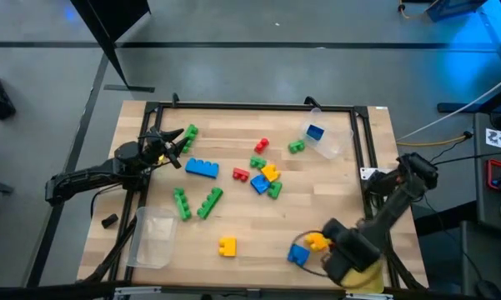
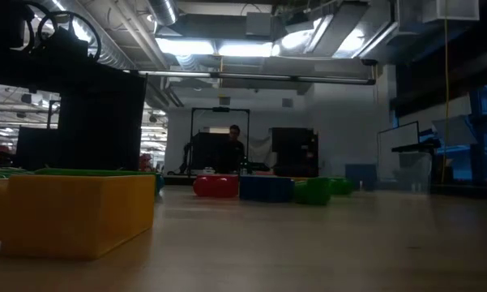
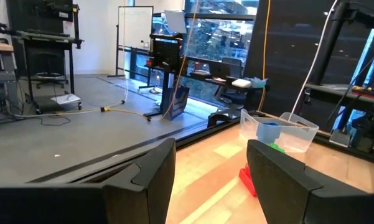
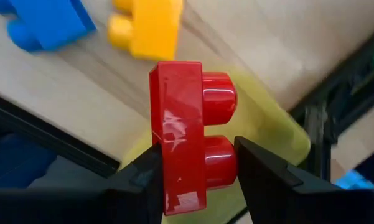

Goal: Sort blocks by size
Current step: Put the middle right 2 stud red game piece into the yellow bin

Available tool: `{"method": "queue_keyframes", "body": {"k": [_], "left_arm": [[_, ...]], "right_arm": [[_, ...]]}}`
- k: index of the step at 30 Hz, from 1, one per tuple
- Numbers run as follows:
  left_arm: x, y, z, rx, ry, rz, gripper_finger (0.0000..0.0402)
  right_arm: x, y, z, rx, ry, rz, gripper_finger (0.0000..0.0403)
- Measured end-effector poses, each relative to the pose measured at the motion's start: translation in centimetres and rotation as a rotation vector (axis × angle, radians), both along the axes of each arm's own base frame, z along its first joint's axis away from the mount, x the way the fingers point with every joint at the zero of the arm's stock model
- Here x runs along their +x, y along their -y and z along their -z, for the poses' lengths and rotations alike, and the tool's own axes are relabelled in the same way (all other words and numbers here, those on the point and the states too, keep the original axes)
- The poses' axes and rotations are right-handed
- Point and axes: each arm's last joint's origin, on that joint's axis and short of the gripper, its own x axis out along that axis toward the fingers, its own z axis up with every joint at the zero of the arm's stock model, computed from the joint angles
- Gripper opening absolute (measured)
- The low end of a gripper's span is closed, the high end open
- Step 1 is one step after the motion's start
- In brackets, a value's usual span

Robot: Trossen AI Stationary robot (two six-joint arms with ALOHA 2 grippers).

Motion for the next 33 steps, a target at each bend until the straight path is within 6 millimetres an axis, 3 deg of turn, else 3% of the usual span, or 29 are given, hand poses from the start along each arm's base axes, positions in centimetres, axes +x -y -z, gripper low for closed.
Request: {"method": "queue_keyframes", "body": {"k": [7, 13, 19, 26, 33], "left_arm": [[0.0, 0.0, 0.0, 0.0, 0.0, 0.0, 0.0184], [0.0, 0.0, 0.0, 0.001, 0.0, 0.018, 0.0184], [0.0, 0.4, -1.0, -0.009, 0.017, 0.122, 0.0184], [-0.5, 0.8, -1.6, -0.097, -0.13, 0.217, 0.0184], [-0.3, 1.2, -3.5, -0.203, -0.208, 0.362, 0.0184]], "right_arm": [[-4.1, -2.5, 0.6, -0.046, -0.016, -0.03, 0.0167], [-6.1, -3.5, 1.4, -0.049, -0.016, -0.102, 0.0168], [-6.6, -3.6, 1.9, -0.062, -0.021, -0.118, 0.0168], [-6.7, -3.4, 2.9, -0.072, -0.025, -0.117, 0.0168], [-6.5, -3.2, 3.5, -0.072, -0.04, -0.107, 0.0168]]}}
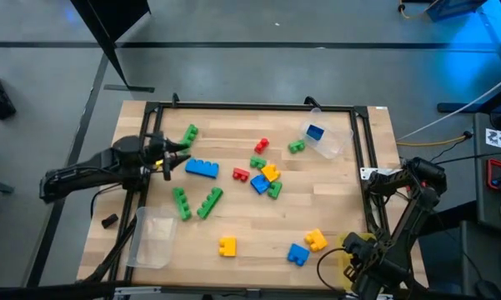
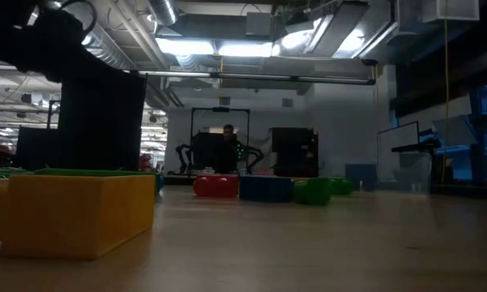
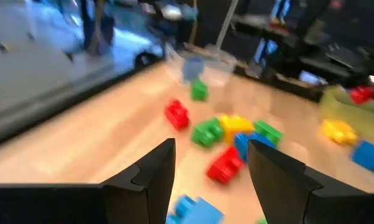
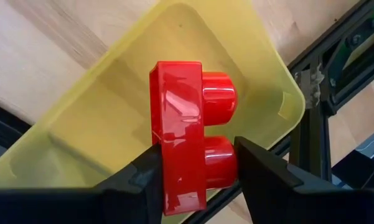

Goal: Sort blocks by size
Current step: Put the middle right 2 stud red game piece into the yellow bin, then put the bottom right 4 stud green game piece into the bottom transparent bin

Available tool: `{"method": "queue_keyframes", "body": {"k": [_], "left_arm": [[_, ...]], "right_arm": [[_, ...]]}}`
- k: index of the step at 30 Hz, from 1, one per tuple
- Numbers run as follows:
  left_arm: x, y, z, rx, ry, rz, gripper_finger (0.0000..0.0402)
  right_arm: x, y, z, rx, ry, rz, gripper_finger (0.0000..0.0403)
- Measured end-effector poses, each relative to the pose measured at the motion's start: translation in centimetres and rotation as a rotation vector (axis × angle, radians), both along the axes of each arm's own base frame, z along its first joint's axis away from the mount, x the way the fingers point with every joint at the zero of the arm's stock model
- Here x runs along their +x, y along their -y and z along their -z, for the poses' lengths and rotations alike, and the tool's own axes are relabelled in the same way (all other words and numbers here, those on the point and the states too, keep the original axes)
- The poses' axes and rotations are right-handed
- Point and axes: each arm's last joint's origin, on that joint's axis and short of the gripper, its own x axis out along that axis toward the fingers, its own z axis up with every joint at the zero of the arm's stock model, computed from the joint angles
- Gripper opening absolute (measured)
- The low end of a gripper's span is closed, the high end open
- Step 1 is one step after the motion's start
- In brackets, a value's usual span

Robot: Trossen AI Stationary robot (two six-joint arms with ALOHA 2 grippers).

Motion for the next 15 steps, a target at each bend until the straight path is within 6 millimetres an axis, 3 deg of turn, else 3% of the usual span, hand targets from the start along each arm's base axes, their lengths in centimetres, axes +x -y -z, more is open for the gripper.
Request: {"method": "queue_keyframes", "body": {"k": [5, 10, 15], "left_arm": [[1.4, 0.2, -1.5, -0.079, -0.093, 0.121, 0.0184], [3.6, 0.4, -3.1, -0.092, -0.182, 0.194, 0.0184], [6.0, 1.0, -4.2, -0.112, -0.268, 0.267, 0.0184]], "right_arm": [[0.2, 0.1, 0.0, 0.021, -0.045, 0.021, 0.0198], [0.2, 0.0, 0.0, 0.026, -0.044, 0.019, 0.0247], [0.2, 0.1, 0.0, 0.025, -0.044, 0.019, 0.027]]}}
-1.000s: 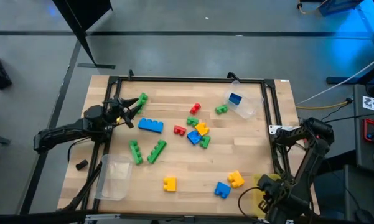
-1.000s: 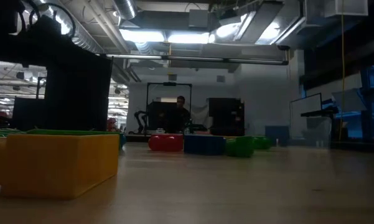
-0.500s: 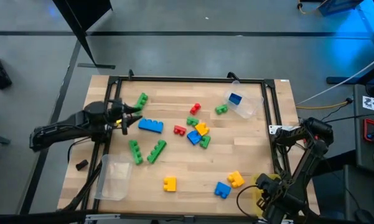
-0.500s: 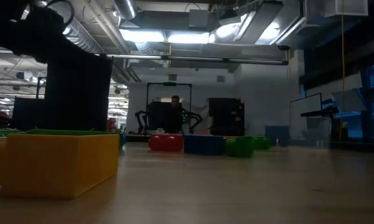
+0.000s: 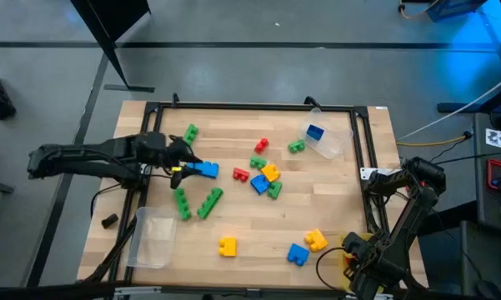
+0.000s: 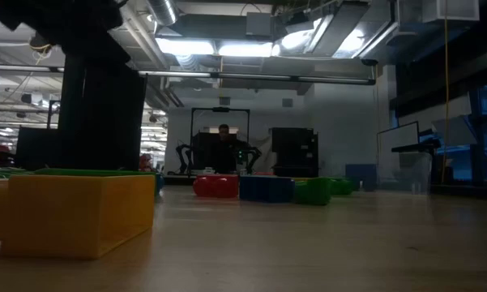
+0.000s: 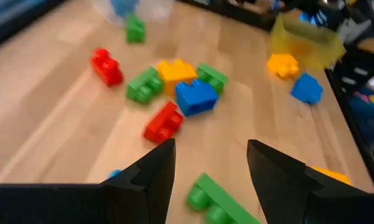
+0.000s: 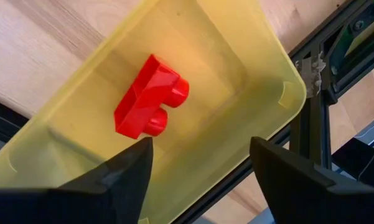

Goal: Sort blocks by size
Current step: Put the bottom right 4 stud green game piece into the bottom transparent bin

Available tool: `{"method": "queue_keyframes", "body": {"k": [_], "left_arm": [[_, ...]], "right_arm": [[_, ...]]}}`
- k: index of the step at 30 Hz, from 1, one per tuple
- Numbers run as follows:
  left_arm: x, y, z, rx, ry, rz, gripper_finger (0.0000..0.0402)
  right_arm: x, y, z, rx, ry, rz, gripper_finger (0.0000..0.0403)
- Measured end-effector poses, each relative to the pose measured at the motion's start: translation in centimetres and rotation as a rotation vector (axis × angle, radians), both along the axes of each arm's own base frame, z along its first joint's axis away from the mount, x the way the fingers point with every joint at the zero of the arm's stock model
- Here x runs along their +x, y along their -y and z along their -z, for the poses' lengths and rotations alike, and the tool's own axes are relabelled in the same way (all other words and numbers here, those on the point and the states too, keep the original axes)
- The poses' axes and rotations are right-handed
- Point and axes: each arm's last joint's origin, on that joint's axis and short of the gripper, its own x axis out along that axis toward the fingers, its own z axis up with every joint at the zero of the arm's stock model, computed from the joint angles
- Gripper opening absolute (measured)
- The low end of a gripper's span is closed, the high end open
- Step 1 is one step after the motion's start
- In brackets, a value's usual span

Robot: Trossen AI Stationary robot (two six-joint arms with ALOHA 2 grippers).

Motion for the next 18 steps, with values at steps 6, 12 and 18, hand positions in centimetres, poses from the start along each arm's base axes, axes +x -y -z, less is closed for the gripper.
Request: {"method": "queue_keyframes", "body": {"k": [6, 12, 18], "left_arm": [[1.6, 1.3, -1.7, -0.067, -0.226, 0.063, 0.0184], [3.1, 2.6, -2.1, -0.249, -0.416, -0.026, 0.0184], [4.9, 4.3, 0.2, -0.365, -0.578, -0.115, 0.0184]], "right_arm": [[0.0, 0.0, 0.0, 0.0, 0.001, 0.0, 0.0273], [0.7, 0.4, 0.0, 0.0, -0.002, 0.025, 0.0273], [2.6, 1.6, 0.0, 0.045, -0.012, -0.105, 0.0273]]}}
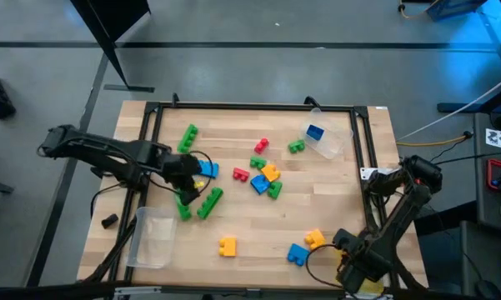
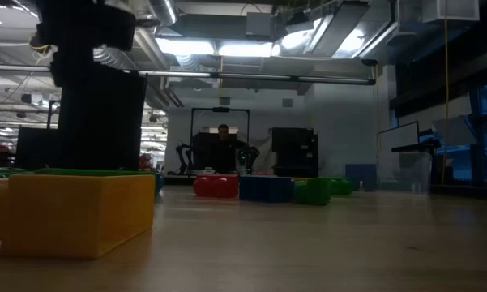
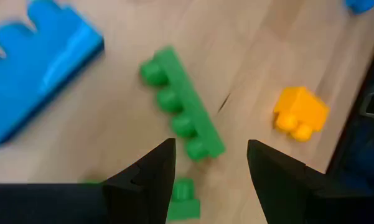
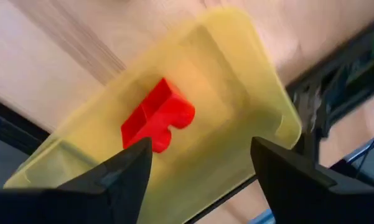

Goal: Sort blocks by size
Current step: Put the bottom right 4 stud green game piece into the bottom transparent bin

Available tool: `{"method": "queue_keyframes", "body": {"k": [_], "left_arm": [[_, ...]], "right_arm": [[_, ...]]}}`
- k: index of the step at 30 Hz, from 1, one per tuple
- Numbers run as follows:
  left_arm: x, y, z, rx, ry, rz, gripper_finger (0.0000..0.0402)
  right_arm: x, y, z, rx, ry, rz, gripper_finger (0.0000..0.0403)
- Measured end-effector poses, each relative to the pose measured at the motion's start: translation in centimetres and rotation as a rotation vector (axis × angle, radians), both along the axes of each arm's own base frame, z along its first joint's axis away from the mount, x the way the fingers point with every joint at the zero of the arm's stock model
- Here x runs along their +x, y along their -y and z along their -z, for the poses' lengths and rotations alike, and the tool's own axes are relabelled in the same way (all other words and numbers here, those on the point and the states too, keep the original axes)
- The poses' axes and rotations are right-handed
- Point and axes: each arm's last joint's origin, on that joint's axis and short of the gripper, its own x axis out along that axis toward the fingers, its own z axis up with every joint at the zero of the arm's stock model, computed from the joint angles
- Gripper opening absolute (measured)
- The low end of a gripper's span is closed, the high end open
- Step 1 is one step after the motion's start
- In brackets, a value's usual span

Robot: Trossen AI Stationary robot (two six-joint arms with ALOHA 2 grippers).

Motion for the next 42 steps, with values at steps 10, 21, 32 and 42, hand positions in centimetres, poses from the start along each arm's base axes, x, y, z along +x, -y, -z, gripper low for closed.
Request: {"method": "queue_keyframes", "body": {"k": [10, 21, 32, 42], "left_arm": [[2.8, 1.2, 4.0, -0.023, -0.196, -0.1, 0.0184], [5.2, 1.4, 7.1, 0.014, -0.244, -0.165, 0.0184], [6.6, 1.8, 8.8, 0.014, -0.224, -0.15, 0.0184], [7.1, 2.1, 10.3, 0.044, -0.251, -0.09, 0.0184]], "right_arm": [[1.0, 2.6, -0.4, -0.066, -0.109, -0.191, 0.0273], [0.7, 2.9, -0.9, -0.103, -0.135, -0.205, 0.0273], [1.1, 2.6, -1.7, -0.108, -0.075, -0.218, 0.0273], [1.1, 2.6, -1.7, -0.11, -0.073, -0.218, 0.0273]]}}
